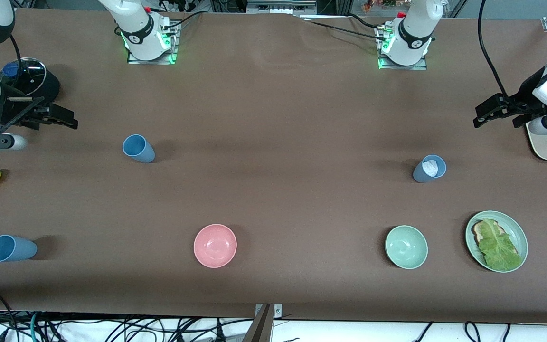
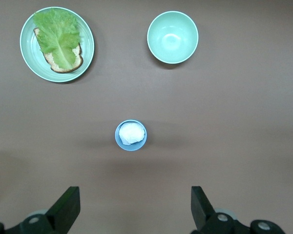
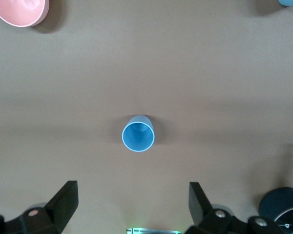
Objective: Stack blue cups with both arms
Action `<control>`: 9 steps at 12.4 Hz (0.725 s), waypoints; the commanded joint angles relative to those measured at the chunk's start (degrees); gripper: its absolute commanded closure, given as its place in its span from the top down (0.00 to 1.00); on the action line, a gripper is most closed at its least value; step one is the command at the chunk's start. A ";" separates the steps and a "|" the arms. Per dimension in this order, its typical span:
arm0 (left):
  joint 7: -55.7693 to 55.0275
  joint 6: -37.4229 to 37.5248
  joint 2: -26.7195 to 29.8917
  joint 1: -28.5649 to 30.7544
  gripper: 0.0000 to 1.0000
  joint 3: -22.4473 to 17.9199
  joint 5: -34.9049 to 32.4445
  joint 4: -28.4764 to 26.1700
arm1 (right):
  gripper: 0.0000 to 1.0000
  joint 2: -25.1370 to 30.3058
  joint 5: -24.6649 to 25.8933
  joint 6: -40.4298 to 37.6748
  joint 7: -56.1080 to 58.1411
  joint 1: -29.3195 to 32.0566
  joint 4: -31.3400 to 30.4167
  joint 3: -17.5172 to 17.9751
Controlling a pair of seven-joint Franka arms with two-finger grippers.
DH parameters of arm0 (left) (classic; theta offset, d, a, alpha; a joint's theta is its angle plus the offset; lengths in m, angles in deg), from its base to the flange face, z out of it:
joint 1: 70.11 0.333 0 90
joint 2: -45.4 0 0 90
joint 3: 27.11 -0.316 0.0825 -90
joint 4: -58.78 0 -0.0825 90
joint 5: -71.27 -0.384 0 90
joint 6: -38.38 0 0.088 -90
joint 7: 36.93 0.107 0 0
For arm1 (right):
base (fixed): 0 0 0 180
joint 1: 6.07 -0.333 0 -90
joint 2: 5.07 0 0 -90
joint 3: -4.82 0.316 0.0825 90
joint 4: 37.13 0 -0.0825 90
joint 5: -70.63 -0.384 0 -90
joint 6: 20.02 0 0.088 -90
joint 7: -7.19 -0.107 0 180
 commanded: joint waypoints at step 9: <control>1.09 -0.08 -0.56 0.18 1.00 0.07 -1.13 1.06 | 1.00 0.91 0.60 -0.65 0.57 0.14 0.28 0.25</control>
